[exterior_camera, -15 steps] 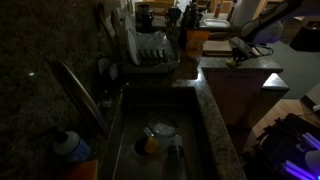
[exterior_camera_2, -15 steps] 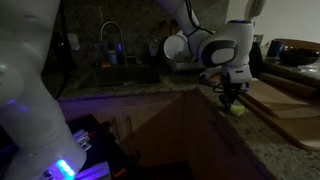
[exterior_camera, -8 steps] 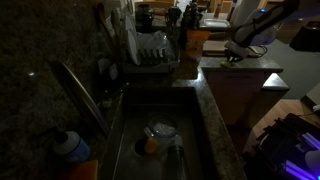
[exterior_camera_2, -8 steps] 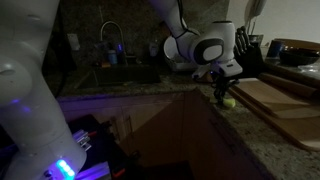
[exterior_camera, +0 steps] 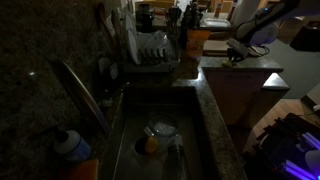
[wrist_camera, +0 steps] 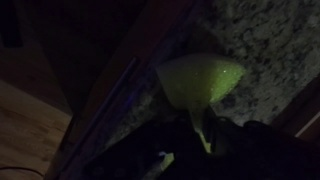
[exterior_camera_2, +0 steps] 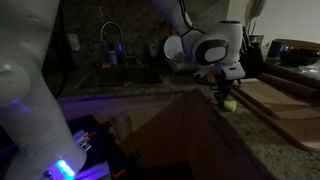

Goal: Move the yellow sponge to the right side of the counter, scrub the countertop with the sponge

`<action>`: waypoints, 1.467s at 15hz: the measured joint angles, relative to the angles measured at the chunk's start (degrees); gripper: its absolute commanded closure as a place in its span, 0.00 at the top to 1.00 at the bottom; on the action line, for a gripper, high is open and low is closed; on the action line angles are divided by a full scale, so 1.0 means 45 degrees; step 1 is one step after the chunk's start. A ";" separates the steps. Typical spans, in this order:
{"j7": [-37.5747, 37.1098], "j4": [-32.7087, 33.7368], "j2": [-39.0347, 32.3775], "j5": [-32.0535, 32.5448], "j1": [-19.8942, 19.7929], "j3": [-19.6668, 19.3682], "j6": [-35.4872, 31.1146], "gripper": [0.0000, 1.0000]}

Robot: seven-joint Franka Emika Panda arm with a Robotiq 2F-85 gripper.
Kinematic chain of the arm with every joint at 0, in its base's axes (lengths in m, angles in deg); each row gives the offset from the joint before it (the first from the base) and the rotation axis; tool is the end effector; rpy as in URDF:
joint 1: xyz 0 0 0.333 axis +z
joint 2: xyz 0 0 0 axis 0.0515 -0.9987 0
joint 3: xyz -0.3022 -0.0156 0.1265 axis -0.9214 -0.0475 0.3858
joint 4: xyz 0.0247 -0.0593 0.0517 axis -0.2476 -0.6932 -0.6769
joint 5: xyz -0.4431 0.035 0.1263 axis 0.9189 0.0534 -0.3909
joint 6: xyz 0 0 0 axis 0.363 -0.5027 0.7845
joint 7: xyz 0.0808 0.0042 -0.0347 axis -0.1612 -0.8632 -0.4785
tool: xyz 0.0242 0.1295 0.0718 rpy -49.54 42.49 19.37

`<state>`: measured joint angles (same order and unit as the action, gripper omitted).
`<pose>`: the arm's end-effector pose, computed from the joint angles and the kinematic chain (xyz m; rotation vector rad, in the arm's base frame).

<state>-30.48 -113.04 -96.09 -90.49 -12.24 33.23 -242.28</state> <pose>0.6321 -0.2759 0.1498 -2.1683 2.1212 -0.2839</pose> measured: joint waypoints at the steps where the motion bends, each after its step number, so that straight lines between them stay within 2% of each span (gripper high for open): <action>1: -0.0006 -0.0001 0.0019 -0.0434 -0.0173 -0.0001 0.0132 0.04; 4: -0.0569 -0.0115 0.0065 -0.1080 -0.0540 -0.0296 0.0216 0.04; 8: -0.1686 -0.0427 0.0067 -0.1083 -0.0830 -0.1452 0.0025 0.04; 11: -0.2336 -0.0585 0.0021 -0.1081 -0.1422 -0.2294 0.0056 0.04; 13: -0.2647 -0.0585 -0.0007 -0.1093 -0.1977 -0.2506 0.0155 0.04; 15: -0.2544 -0.0489 0.0011 -0.1480 -0.2555 -0.2307 0.0397 0.04; 19: -0.0725 -0.0265 0.0092 -0.3070 -0.3924 -0.1101 0.0592 0.04; 22: 0.0605 -0.0099 0.0030 -0.3231 -0.4054 -0.0578 0.0478 0.04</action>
<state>-27.76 -113.48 -95.95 -105.03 -30.48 30.63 -240.13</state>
